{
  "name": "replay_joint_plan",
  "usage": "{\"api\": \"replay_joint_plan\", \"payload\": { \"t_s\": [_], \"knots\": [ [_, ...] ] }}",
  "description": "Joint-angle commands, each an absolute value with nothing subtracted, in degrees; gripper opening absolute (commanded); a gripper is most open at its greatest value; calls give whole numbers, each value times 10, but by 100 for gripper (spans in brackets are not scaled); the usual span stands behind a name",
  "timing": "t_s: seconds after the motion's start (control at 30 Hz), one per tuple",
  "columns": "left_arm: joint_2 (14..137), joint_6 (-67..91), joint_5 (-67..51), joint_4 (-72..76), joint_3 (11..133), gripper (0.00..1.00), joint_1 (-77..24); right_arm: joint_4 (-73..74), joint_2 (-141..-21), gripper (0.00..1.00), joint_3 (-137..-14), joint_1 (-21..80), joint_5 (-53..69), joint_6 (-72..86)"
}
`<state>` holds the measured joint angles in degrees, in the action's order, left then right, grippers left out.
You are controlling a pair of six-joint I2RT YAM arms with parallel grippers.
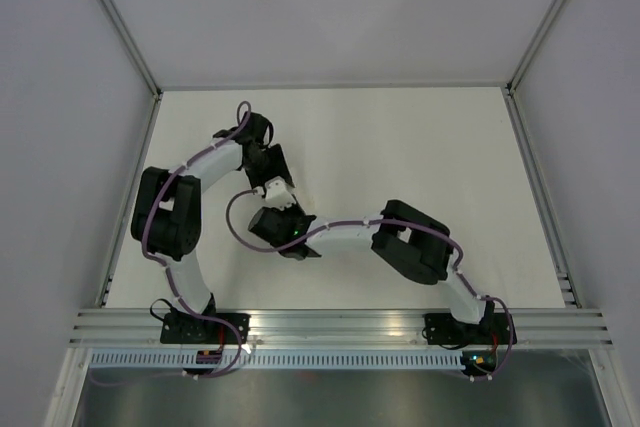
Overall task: Fold the napkin, place the utensils inside, and roll it up
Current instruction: Roll the napkin at the center of the board.
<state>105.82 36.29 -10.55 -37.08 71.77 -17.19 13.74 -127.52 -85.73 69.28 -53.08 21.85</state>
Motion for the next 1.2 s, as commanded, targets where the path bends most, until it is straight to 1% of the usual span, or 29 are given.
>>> {"api": "replay_joint_plan", "payload": {
  "t_s": [0.0,0.03,0.07,0.23,0.27,0.3,0.4,0.5,0.8,0.93,1.17],
  "knots": [
    [1027,354,-160,-371,780,68,-156,117,-1230,11,-783,644,-353,309],
    [1026,358,-164,-369,796,69,-154,105,-1220,10,-767,634,-326,318],
    [1025,366,-175,-365,802,69,-152,91,-1211,10,-751,611,-272,329],
    [1018,384,-194,-323,807,68,-135,5,-1178,10,-658,542,-130,399],
    [1015,386,-204,-315,802,68,-134,-21,-1176,10,-645,519,-103,409],
    [1009,388,-208,-297,789,67,-134,-62,-1178,10,-619,505,-40,423],
    [995,398,-221,-266,749,65,-134,-141,-1194,10,-579,458,59,476],
    [993,409,-249,-212,712,63,-135,-204,-1222,10,-555,427,124,524],
    [1029,414,-229,-164,671,62,-154,-357,-1269,9,-493,383,205,653],
    [1067,421,-215,-157,682,61,-163,-423,-1290,9,-468,361,239,700],
    [1107,425,-186,-159,697,58,-181,-486,-1305,9,-434,345,257,757]
  ]
}}
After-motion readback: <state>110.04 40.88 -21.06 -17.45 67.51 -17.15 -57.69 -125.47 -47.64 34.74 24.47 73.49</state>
